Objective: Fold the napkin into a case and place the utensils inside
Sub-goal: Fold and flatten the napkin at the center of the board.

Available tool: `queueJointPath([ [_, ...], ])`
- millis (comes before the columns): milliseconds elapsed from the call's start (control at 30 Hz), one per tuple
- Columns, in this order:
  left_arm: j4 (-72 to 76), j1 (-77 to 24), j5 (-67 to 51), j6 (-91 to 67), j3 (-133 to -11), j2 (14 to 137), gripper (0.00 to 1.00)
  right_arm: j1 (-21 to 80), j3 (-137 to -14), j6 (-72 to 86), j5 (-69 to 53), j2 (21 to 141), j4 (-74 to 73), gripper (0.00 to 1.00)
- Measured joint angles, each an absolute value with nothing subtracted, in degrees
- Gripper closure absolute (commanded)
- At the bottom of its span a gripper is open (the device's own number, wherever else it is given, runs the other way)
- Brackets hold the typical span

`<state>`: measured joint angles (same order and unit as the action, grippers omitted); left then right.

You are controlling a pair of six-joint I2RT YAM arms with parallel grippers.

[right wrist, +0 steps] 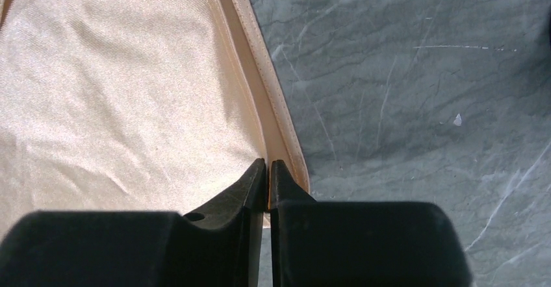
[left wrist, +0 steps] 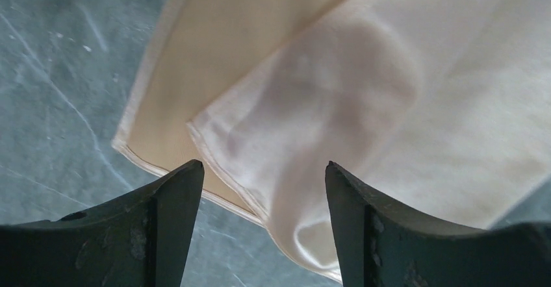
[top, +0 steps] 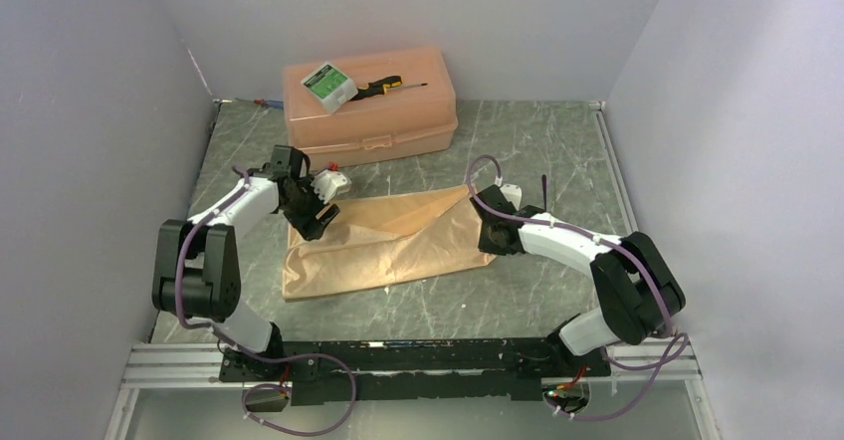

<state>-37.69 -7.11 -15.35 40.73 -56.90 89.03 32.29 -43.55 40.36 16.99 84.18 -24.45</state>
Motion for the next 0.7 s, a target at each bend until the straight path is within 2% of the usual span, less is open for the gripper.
queueJointPath([
  [367, -25.9, -7.1, -7.0, 40.8, -56.3, 96.0, 0.30, 32.3, -43.2, 40.4, 16.4, 82.6, -25.2, 1.00],
  [700, -22.0, -5.5, -0.4, 37.6, -56.1, 96.3, 0.35, 32.3, -41.5, 40.4, 16.0, 82.4, -25.6, 1.00],
])
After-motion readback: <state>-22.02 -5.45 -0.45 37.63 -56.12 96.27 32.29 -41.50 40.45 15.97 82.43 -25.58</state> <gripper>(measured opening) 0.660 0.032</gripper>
